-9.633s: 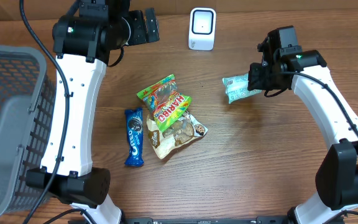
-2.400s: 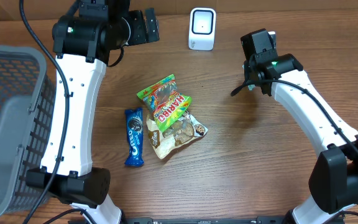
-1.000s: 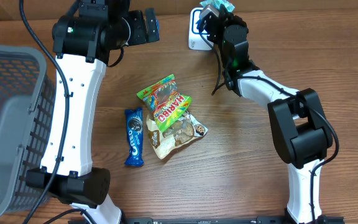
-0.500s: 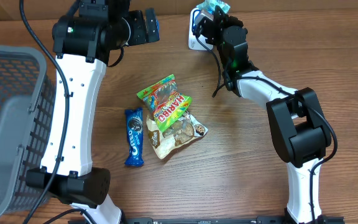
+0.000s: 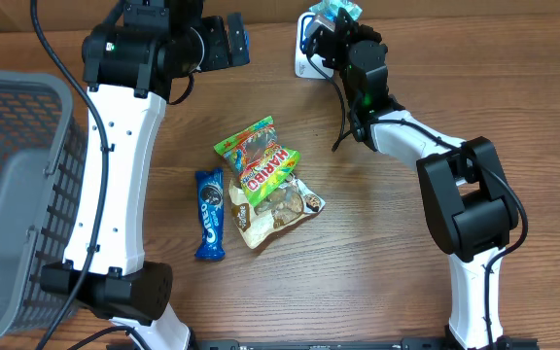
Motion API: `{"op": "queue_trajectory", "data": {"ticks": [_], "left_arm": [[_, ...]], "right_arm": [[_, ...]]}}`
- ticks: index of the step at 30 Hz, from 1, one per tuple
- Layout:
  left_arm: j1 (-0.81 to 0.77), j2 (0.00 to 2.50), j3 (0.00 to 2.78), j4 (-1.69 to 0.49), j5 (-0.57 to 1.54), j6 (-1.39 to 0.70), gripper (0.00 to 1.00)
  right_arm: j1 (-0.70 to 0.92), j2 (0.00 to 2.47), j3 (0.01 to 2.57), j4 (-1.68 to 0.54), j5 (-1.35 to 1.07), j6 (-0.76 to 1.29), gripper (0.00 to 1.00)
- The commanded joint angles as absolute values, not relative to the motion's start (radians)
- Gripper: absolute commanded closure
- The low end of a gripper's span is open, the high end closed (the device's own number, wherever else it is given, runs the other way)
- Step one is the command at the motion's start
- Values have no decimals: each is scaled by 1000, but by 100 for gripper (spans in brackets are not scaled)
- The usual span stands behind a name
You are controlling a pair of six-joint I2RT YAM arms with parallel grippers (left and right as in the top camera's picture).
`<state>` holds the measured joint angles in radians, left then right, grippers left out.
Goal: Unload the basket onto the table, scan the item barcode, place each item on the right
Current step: 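Swing the wipes pack over the white scanner with the right gripper, then carry the wipes pack right and drop it on the table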
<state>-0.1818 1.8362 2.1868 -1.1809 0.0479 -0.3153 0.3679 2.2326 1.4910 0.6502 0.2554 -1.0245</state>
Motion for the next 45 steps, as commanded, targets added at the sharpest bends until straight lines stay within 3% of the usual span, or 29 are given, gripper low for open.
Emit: {"op": "queue_trajectory", "data": {"ticks": [1,7,11,19,22,31,45], "left_arm": [[-184,1811,2206,-1178,52,-326,0],[-184,1811,2206,-1178,52,-326,0],[-184,1811,2206,-1178,52,-326,0],[-184,1811,2206,-1178,52,-326,0],[-184,1811,2206,-1178,52,-326,0],[-184,1811,2206,-1178,52,-326,0],[-184,1811,2206,-1178,52,-326,0]], "right_arm": [[365,2194,1507,621,279,-978,96],[352,2038,1507,402,278,-781,96],[320,1899,1507,174,256,-514,96],[165,1665,1507,-497,46,186,96],[83,1661,1502,-774,19,350,96],[-51,1709,1475,-1004,-144,337,96],[-61,1710,1475,-1025,-125,307,96]]}}
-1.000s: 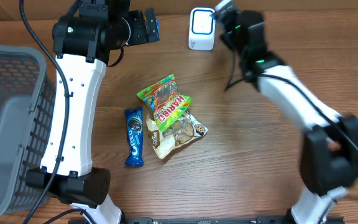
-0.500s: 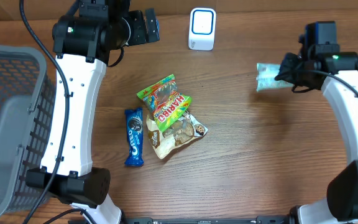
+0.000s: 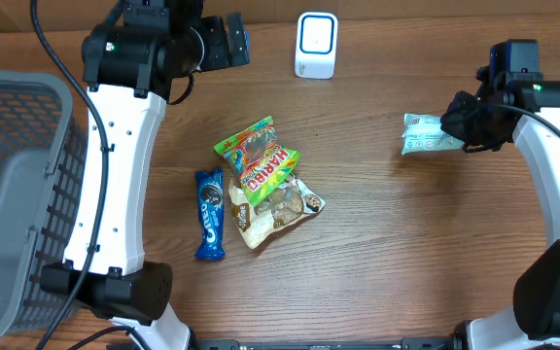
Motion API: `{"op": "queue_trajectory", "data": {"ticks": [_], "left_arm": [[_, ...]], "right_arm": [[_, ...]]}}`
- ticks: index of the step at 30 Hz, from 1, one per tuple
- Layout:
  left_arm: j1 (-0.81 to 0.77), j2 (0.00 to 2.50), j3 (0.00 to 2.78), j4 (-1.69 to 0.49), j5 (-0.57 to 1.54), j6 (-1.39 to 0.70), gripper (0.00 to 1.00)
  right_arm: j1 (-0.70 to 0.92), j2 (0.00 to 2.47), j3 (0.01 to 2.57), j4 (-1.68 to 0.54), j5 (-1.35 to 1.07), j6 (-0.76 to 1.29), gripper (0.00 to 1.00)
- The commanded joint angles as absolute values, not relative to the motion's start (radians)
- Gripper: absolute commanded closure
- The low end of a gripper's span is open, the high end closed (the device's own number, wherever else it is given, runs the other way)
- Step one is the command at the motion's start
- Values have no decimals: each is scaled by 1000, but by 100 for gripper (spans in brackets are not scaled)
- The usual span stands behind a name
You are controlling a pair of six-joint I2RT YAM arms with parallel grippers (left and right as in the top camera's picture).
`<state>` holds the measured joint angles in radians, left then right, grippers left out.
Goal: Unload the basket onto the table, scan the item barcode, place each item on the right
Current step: 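Carry the wipes pack right and drop it on the table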
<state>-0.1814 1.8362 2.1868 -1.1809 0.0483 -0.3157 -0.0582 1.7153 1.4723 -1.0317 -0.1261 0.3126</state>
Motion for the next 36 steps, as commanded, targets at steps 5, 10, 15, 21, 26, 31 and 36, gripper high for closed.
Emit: {"op": "queue_trajectory", "data": {"ticks": [5,10,15,21,26,31,36], "left_arm": [[-184,1811,2206,-1178,52,-326,0],[-184,1811,2206,-1178,52,-326,0],[-184,1811,2206,-1178,52,-326,0],[-184,1811,2206,-1178,52,-326,0],[-184,1811,2206,-1178,52,-326,0],[-184,1811,2206,-1178,51,-326,0],[-184,1811,2206,-1178,52,-326,0]], "right_arm": [[-80,1711,1475,-1035,-121,307,94],[-99,1711,1475,-1039,-88,307,50],[-102,1711,1480,-1038,-89,305,41],[-101,1710,1522,-1059,-178,231,37],[-101,1710,1568,-1080,-226,226,37],[-101,1710,1571,-1081,-276,201,37],[-101,1710,1571,-1080,-352,201,36]]}}
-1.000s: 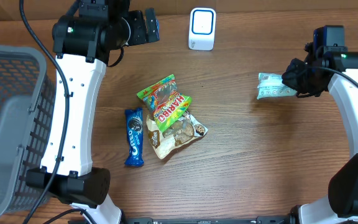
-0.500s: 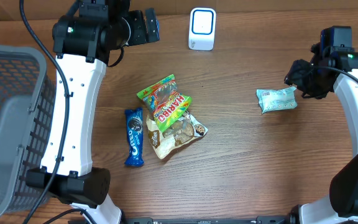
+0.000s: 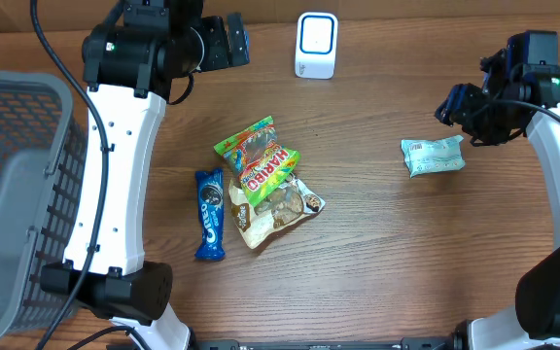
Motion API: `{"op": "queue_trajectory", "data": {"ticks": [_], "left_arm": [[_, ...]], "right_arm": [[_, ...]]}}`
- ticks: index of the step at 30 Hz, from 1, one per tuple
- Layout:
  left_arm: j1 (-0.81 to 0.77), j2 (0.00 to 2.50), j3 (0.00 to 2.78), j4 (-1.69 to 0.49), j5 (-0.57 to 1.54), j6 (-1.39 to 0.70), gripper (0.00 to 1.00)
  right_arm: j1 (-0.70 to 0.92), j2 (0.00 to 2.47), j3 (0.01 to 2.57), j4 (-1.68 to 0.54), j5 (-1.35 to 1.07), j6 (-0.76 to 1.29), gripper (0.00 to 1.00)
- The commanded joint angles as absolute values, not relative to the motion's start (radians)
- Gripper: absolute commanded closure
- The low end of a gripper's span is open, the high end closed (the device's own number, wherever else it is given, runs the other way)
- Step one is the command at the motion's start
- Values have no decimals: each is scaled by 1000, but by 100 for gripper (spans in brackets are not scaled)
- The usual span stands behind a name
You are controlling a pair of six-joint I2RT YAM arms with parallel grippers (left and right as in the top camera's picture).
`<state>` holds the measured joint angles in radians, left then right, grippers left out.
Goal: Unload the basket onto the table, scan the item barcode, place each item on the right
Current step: 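Carry the wipes pack right and drop it on the table, then reach the right gripper to the Haribo bag and grasp it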
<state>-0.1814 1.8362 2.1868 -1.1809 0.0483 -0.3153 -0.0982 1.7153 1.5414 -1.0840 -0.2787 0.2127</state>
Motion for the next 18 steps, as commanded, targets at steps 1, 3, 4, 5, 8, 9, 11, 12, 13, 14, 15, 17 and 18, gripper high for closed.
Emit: {"op": "queue_trajectory", "data": {"ticks": [1,3,4,5,8,9,11,12,13,14,15,17,18], "left_arm": [[-184,1811,2206,-1178,52,-326,0],[-184,1811,2206,-1178,52,-326,0],[-184,1811,2206,-1178,52,-326,0],[-184,1811,2206,-1178,51,-326,0],[-184,1811,2206,-1178,52,-326,0],[-184,1811,2206,-1178,52,-326,0],[-184,1811,2206,-1178,52,-326,0],[-184,1811,2206,-1178,52,-326,0],[-184,1811,2206,-1178,52,-326,0],[-184,1811,2206,-1178,52,-326,0],[-184,1811,2206,-1178,52,-326,0],[-184,1811,2206,-1178,52,-326,0],[-184,1811,2206,-1178,52,-326,0]], "right_arm": [[-101,1710,1571,-1080,-357,201,36],[-101,1710,1571,-1080,-361,201,36],[-101,1710,1571,-1080,-361,201,35],[-101,1710,1571,-1080,-361,201,33],[-101,1710,1571,-1080,-362,201,32],[-101,1710,1571,-1080,-361,202,32],[-100,1710,1571,-1081,-362,202,32],[-100,1710,1571,-1081,-362,205,31],[-100,1711,1571,-1081,-363,205,31],[-99,1711,1571,-1081,-365,205,32],[-99,1711,1571,-1080,-369,205,31],[-99,1711,1571,-1081,-369,205,31],[-99,1711,1571,-1081,-369,205,31]]}}
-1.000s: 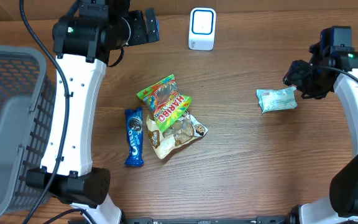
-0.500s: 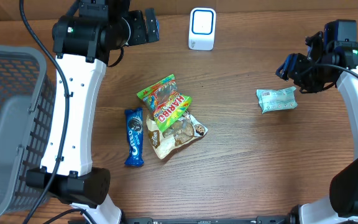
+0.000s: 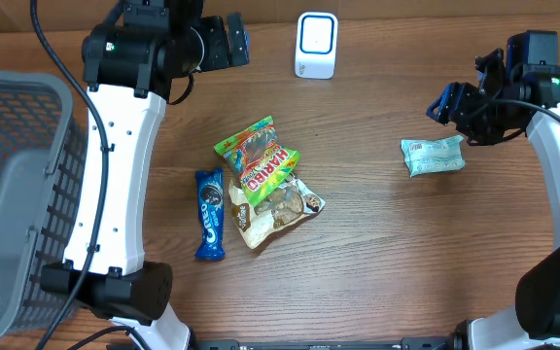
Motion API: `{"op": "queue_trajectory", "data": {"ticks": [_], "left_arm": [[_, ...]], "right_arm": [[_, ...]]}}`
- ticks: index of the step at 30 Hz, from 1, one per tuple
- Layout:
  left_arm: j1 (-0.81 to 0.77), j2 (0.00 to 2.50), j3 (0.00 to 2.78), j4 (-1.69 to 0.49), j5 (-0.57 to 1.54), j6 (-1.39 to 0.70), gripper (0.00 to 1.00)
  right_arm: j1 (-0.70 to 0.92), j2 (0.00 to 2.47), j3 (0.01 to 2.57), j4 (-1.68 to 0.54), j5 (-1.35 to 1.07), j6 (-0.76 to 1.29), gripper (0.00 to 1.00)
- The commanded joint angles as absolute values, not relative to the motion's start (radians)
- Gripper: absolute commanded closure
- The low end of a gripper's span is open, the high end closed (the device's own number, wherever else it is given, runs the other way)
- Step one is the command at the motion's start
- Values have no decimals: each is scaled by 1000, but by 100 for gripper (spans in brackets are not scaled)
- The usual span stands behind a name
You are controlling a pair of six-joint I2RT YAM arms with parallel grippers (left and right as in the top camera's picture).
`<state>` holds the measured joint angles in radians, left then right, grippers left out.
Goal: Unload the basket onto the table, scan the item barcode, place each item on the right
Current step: 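Reach the right gripper to the Haribo bag and grasp it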
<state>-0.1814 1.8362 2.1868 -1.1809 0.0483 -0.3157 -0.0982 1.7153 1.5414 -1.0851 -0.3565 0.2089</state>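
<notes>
The white barcode scanner (image 3: 316,44) stands at the back of the table. A pale green and white packet (image 3: 434,156) lies flat on the wood at the right, with nothing holding it. Just behind and above it hangs my right gripper (image 3: 458,115), open, its blue-tipped fingers (image 3: 440,103) apart and clear of the packet. My left gripper (image 3: 237,41) is raised at the back, left of the scanner and away from every item. Its jaws are too foreshortened to read.
A heap of snacks lies mid-table: a Haribo bag (image 3: 259,156), a cookie bag (image 3: 282,207) under it and a blue Oreo pack (image 3: 209,214) beside them. A grey mesh basket (image 3: 17,185) fills the left side. The left arm's white link (image 3: 115,165) spans the table beside the basket.
My right gripper has drawn slightly farther back from the packet. The packet lies where it was, and the left arm has not moved.
My right gripper first held the packet up against the scanner at the back. Then it carried the packet over the right side of the table. After that the packet lay on the wood with the gripper open beside it, as it does now.
</notes>
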Motion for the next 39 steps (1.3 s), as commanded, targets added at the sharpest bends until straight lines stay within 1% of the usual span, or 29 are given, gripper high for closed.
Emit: {"op": "queue_trajectory", "data": {"ticks": [1,11,16,21,29,35,39], "left_arm": [[-184,1811,2206,-1178,52,-326,0],[-184,1811,2206,-1178,52,-326,0],[-184,1811,2206,-1178,51,-326,0],[-184,1811,2206,-1178,52,-326,0],[-184,1811,2206,-1178,52,-326,0],[-184,1811,2206,-1178,52,-326,0],[-184,1811,2206,-1178,52,-326,0]], "right_arm": [[-99,1711,1571,-1082,-369,205,31],[-94,1711,1570,-1095,-369,205,30],[-49,1712,1570,-1086,-369,205,29],[68,1726,1570,-1015,-372,205,24],[295,1877,1570,-772,-460,255,15],[407,2007,1570,-630,-465,339,14],[446,2085,1570,-574,-473,375,14]]}}
